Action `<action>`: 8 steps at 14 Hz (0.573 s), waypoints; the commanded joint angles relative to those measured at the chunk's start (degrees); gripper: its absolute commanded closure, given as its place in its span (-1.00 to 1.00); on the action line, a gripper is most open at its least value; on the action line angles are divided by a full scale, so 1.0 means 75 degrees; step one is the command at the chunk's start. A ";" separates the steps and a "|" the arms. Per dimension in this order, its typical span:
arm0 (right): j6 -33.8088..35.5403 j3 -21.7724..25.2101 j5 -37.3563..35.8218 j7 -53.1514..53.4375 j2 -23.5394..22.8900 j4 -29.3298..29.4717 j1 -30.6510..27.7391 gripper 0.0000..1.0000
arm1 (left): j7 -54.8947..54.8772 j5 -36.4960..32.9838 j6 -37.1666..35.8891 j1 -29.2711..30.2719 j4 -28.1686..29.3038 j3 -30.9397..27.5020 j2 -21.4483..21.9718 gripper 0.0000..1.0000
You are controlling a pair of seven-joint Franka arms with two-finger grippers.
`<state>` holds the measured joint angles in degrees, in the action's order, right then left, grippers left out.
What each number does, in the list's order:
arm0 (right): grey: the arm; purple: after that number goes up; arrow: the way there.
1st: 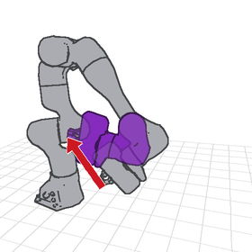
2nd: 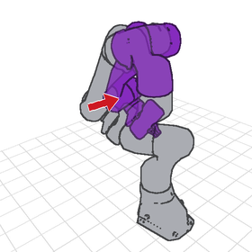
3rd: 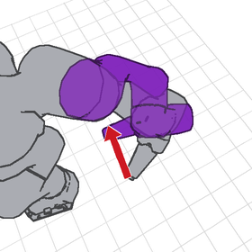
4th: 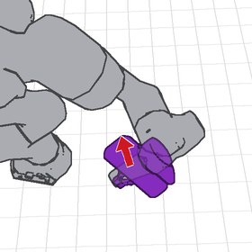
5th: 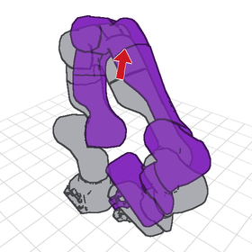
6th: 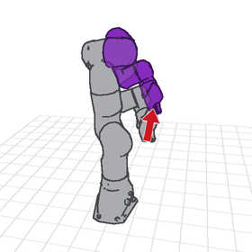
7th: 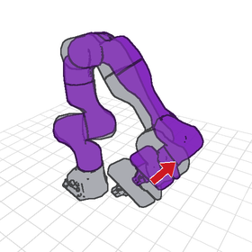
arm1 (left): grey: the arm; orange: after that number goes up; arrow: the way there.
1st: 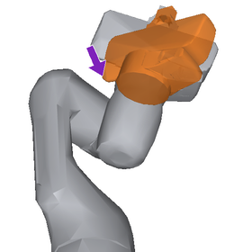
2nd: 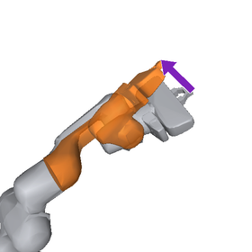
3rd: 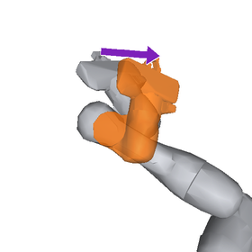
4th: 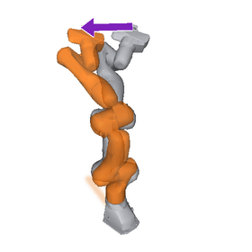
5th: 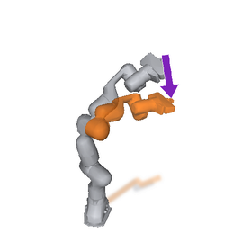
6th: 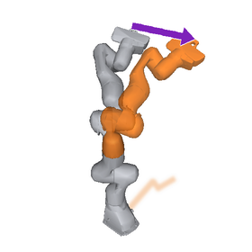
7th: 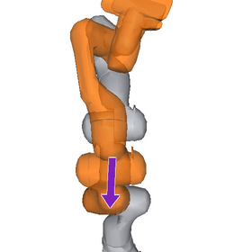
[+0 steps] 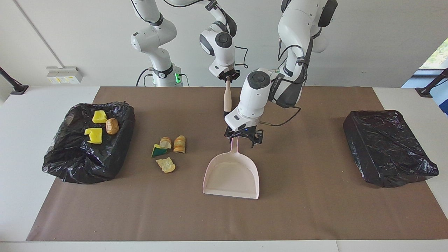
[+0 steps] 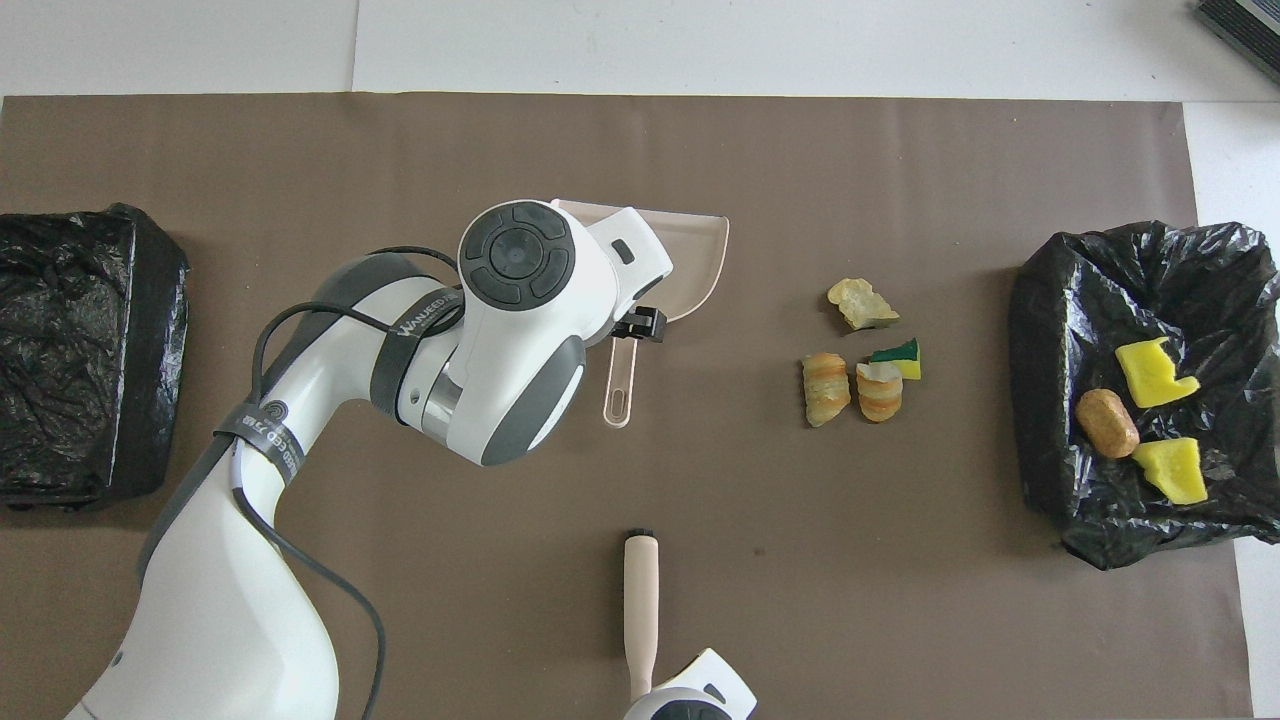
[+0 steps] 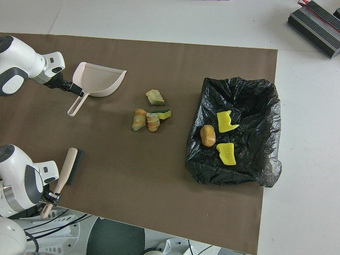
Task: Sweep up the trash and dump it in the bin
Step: 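Reach the left gripper to the dustpan handle and grasp it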
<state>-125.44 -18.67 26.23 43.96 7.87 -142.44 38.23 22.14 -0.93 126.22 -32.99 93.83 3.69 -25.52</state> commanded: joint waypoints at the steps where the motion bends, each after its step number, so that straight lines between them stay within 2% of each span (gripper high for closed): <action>1: 0.0714 0.0052 -0.0226 -0.0317 0.0284 0.0230 -0.0466 1.00 | 0.0528 -0.0438 0.0280 -0.0229 0.0157 -0.0106 -0.0066 -0.79; 2: 0.0972 0.0040 -0.0529 -0.0469 0.0414 0.0312 -0.0770 1.00 | 0.0540 -0.0438 0.0280 -0.0253 0.0250 -0.0105 -0.0043 -0.73; 4: 0.1430 0.0040 -0.0929 -0.0692 0.0683 0.0371 -0.1205 1.00 | 0.0541 -0.0427 0.0223 -0.0276 0.0332 -0.0105 -0.0020 -0.37; 5: 0.1606 0.0040 -0.1047 -0.0913 0.0813 0.0360 -0.1590 1.00 | 0.0541 -0.0427 0.0233 -0.0277 0.0368 -0.0105 -0.0008 -0.26; 6: 0.1898 0.0040 -0.1176 -0.1159 0.0930 0.0371 -0.1988 1.00 | 0.0541 -0.0427 0.0257 -0.0288 0.0449 -0.0105 0.0004 0.12; 7: 0.2098 0.0040 -0.1421 -0.1394 0.1024 0.0383 -0.2352 1.00 | 0.0529 -0.0427 0.0268 -0.0277 0.0438 -0.0105 0.0004 0.30; 8: 0.2193 0.0051 -0.1678 -0.1593 0.1071 0.0383 -0.2692 1.00 | 0.0471 -0.0461 0.0315 -0.0277 0.0427 -0.0105 0.0004 0.59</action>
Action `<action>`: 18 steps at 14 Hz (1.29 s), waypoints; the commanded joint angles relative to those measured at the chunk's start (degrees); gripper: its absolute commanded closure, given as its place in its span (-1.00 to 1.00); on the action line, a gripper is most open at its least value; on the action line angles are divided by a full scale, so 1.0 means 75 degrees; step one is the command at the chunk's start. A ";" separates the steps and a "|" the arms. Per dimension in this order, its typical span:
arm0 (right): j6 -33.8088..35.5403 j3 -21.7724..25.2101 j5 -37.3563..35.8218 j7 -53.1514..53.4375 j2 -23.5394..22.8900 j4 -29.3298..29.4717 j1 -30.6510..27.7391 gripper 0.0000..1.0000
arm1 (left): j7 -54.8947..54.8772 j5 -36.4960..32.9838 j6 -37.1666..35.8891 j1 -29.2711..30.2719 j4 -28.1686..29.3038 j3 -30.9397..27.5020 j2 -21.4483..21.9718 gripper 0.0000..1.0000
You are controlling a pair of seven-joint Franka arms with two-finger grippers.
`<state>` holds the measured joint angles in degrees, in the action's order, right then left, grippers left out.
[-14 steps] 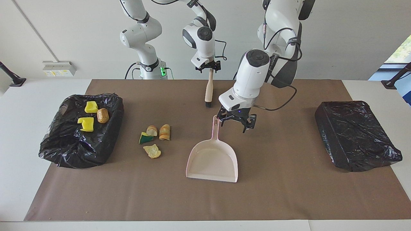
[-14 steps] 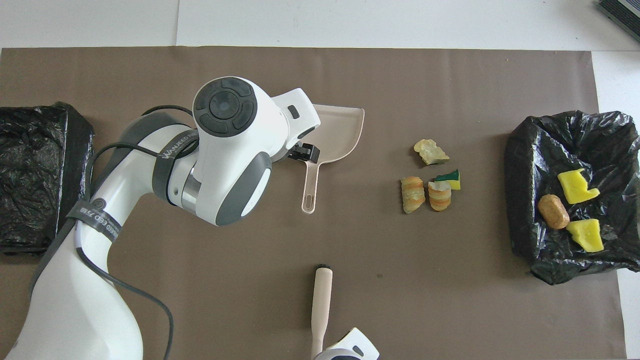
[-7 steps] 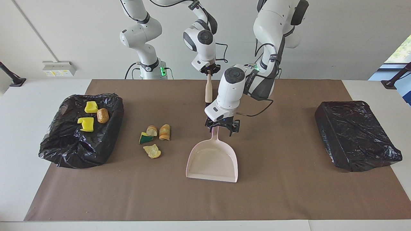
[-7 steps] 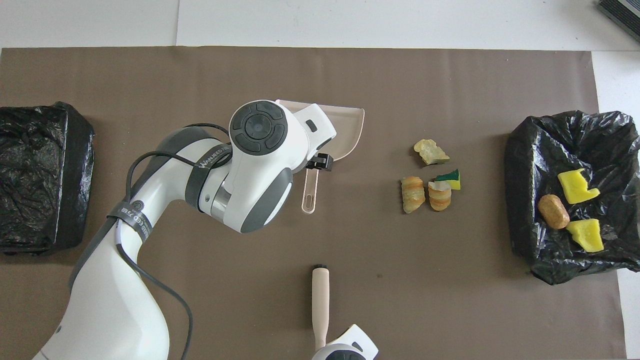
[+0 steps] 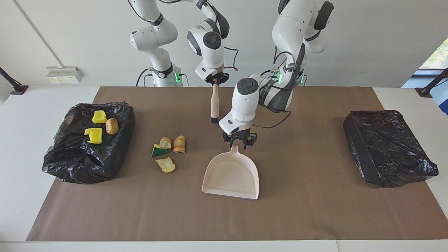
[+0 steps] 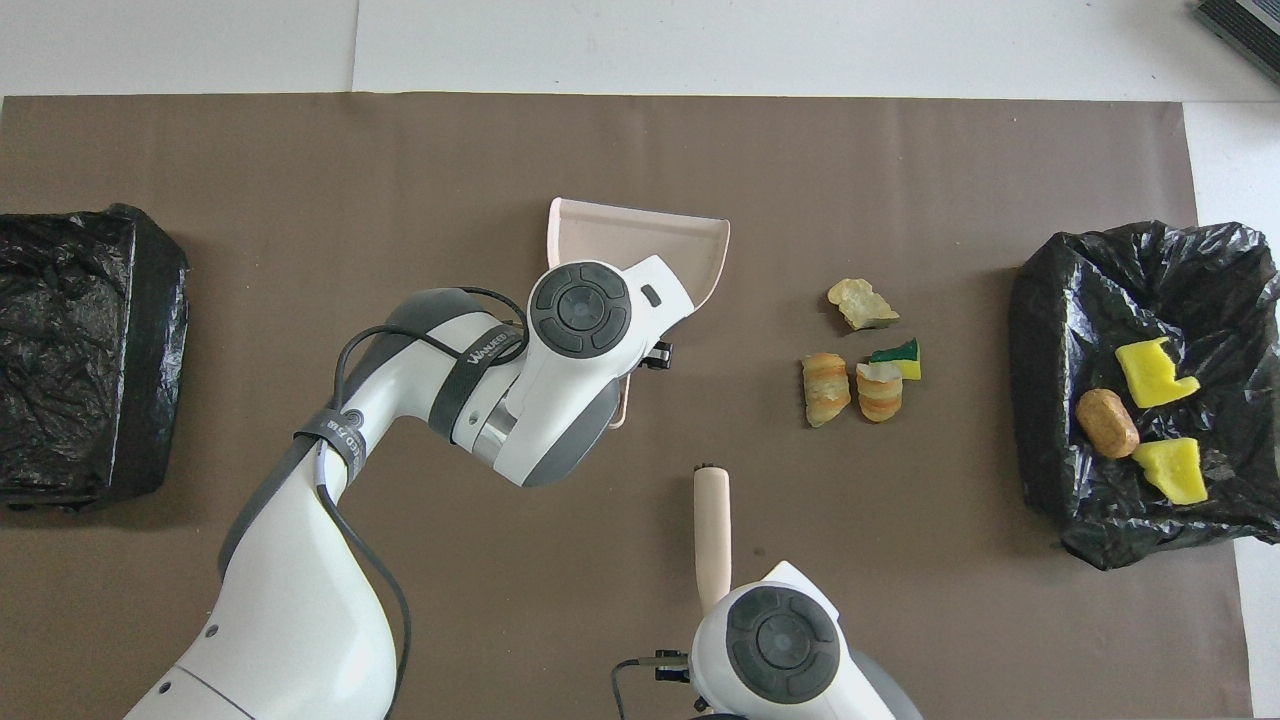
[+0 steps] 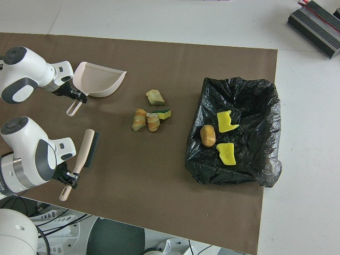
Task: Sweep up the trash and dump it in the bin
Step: 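Hold the dustpan with the left gripper while the right gripper sweeps scraps in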
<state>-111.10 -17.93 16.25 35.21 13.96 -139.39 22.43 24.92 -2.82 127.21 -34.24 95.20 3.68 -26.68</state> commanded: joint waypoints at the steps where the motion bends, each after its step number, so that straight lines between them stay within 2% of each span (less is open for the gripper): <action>1: 0.0386 -0.0046 -0.0570 -0.0626 0.0306 -0.0001 -0.0971 1.00 | 0.0065 -0.0256 0.0183 -0.0099 0.0175 -0.0115 0.0159 0.80; 2: 0.0422 -0.0058 -0.0735 -0.0814 0.0294 0.0069 -0.1334 1.00 | -0.0005 -0.0524 0.0195 -0.0087 0.0116 -0.0103 0.0148 1.00; 5: 0.0492 -0.0058 -0.1670 -0.1668 0.0015 0.0327 -0.2366 1.00 | -0.0893 -0.0737 0.0067 -0.0041 0.0093 -0.0103 0.0217 1.00; 7: 0.0691 -0.0070 -0.2361 -0.2161 -0.0372 0.0747 -0.3046 1.00 | -0.1467 -0.0726 -0.0213 -0.0017 0.0174 -0.0103 0.0498 1.00; 10: 0.0739 -0.0070 -0.3440 -0.2864 -0.0992 0.1159 -0.3739 1.00 | -0.3746 -0.0702 -0.0822 0.0403 0.0186 -0.0115 0.0967 1.00; 13: 0.0727 -0.0081 -0.4730 -0.3615 -0.1696 0.1195 -0.4220 1.00 | -0.5566 -0.0702 -0.1585 0.0475 0.0186 -0.0127 0.1120 1.00; 16: 0.0749 -0.0116 -0.4733 -0.4108 -0.1745 0.1148 -0.4502 1.00 | -0.6694 -0.0690 -0.1621 0.0603 0.0232 -0.0139 0.1132 1.00; 18: 0.0913 -0.0140 -0.3860 -0.4109 -0.1686 0.1031 -0.4305 1.00 | -0.8399 -0.0679 -0.1622 0.0803 0.0443 -0.0127 0.1190 1.00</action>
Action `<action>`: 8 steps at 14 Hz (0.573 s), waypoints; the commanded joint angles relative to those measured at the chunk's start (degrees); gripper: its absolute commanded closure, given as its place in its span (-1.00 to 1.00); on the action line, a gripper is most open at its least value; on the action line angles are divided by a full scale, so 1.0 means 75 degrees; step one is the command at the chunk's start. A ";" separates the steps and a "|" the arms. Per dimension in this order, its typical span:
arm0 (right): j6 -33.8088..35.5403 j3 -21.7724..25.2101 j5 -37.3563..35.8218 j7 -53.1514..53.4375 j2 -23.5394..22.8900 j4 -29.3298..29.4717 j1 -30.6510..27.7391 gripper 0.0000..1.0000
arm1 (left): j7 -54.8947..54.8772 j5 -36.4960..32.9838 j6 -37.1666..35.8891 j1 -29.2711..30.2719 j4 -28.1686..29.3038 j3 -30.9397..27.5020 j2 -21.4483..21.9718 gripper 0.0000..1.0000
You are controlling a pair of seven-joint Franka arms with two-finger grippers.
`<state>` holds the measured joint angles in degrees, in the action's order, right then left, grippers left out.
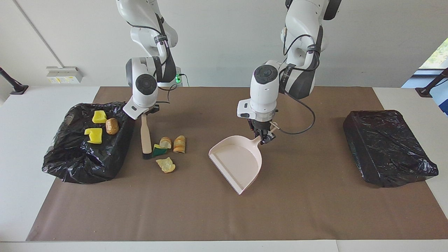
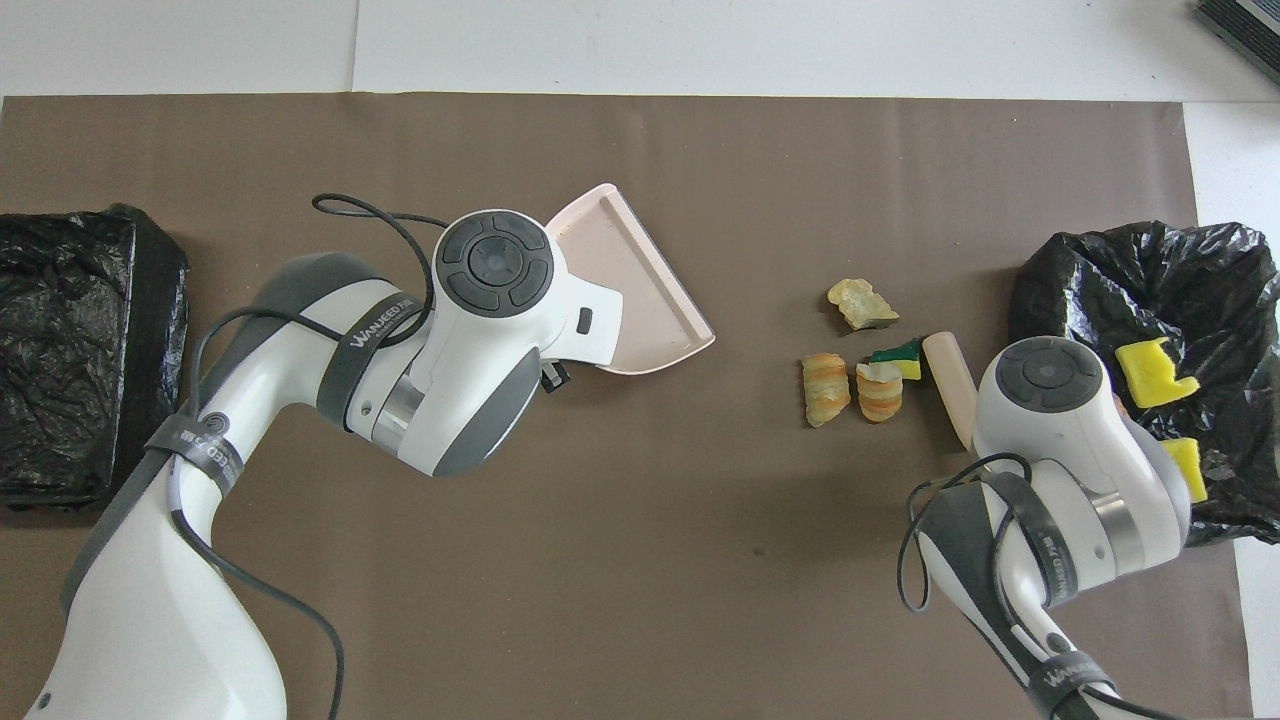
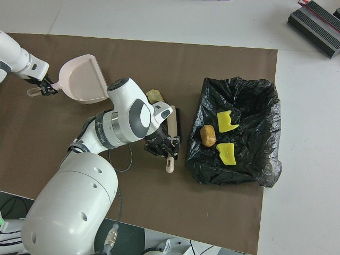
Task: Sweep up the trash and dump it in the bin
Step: 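Hold the dustpan with the left gripper while the right gripper sweeps scraps in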
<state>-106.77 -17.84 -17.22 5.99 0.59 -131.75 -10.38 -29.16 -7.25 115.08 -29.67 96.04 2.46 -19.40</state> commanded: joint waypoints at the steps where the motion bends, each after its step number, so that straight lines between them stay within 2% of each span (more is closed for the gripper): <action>1: 0.0303 -0.0153 0.1061 -0.0190 0.0085 -0.0069 0.0280 1.00 | -0.1581 -0.0077 0.0031 0.0205 0.0459 0.0035 0.0278 1.00; 4: 0.0186 -0.0164 0.2387 -0.0037 0.0061 -0.0093 0.0644 1.00 | -0.2087 -0.0100 0.0043 0.0101 0.0670 0.0024 0.0337 1.00; 8: -0.0423 -0.0165 0.3394 0.0970 -0.0220 -0.0129 0.1710 1.00 | -0.2101 -0.0112 0.1260 -0.0333 0.1946 0.0023 0.0887 1.00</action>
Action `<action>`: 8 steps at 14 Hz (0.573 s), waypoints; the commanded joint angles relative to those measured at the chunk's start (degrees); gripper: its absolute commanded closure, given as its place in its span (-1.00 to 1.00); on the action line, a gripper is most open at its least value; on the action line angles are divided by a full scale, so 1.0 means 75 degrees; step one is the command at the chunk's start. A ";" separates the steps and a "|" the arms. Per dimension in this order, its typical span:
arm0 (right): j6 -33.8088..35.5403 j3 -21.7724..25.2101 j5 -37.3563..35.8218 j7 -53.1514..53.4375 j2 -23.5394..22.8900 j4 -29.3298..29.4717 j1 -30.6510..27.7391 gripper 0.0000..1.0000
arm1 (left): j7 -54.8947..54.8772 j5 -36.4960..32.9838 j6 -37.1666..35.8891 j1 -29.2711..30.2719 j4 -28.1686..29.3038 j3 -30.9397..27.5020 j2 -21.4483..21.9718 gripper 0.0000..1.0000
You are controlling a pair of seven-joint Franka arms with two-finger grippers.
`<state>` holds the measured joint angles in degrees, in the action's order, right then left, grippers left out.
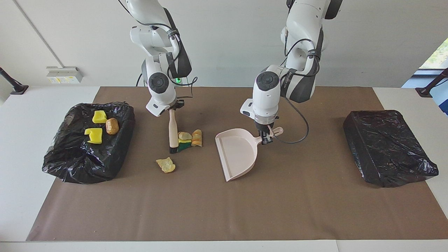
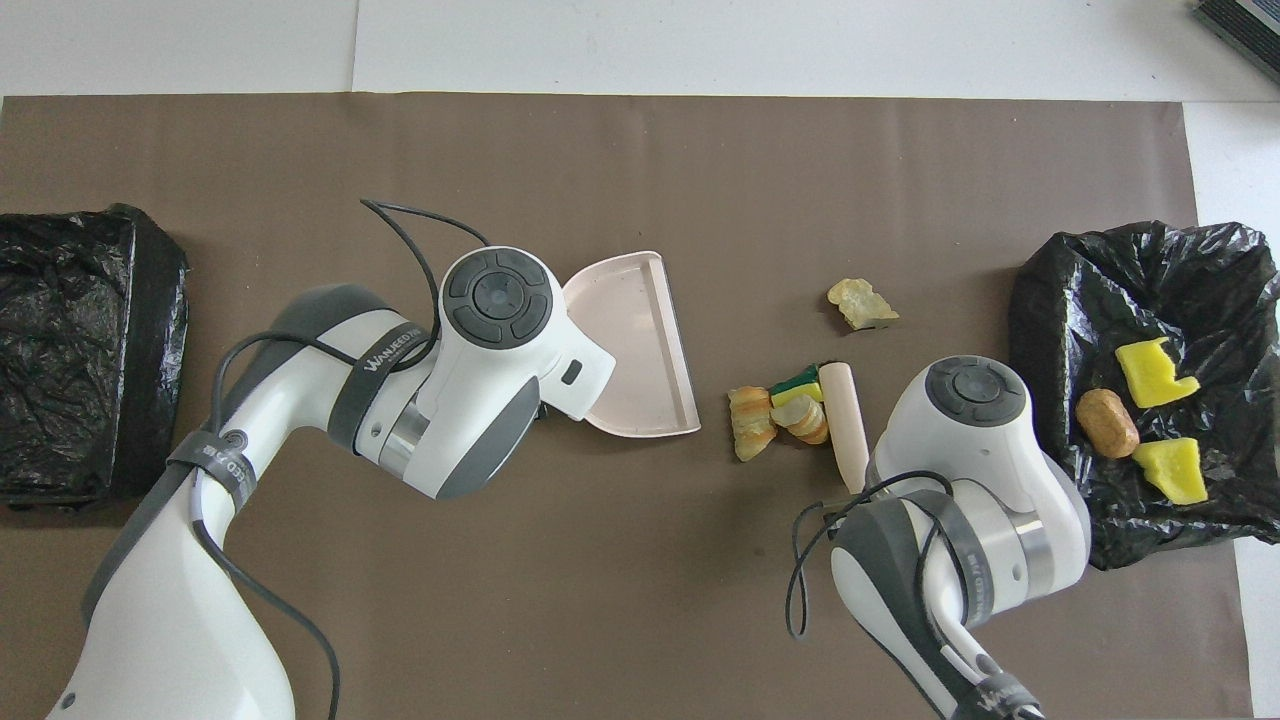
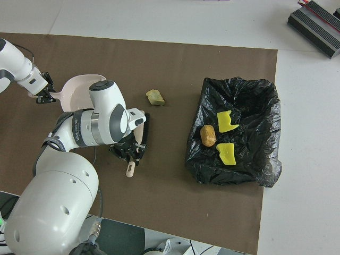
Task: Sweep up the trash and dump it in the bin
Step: 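Hold the dustpan with the left gripper while the right gripper sweeps scraps in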
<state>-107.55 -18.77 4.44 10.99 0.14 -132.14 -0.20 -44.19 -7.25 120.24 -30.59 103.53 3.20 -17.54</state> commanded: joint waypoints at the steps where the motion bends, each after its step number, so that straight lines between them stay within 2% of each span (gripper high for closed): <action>1: -0.0436 -0.0040 0.0905 0.0281 -0.0170 -0.0077 0.0401 1.00 | -0.0096 -0.0135 0.0516 -0.0234 0.1043 -0.0086 0.0720 1.00; 5: -0.0729 -0.0040 0.2393 0.0012 -0.0346 0.0133 0.0566 1.00 | -0.0096 -0.0311 0.0725 -0.0316 0.1641 -0.0075 0.1037 1.00; 8: -0.0661 -0.0075 0.2631 0.0000 -0.0615 0.0636 0.0624 1.00 | -0.0084 -0.0299 0.1158 -0.0258 0.1771 -0.0063 0.1037 1.00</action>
<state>-112.62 -19.01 22.17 12.28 -1.87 -130.58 4.32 -44.21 -8.01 126.01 -32.24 113.37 3.11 -11.84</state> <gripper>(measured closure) 0.736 0.687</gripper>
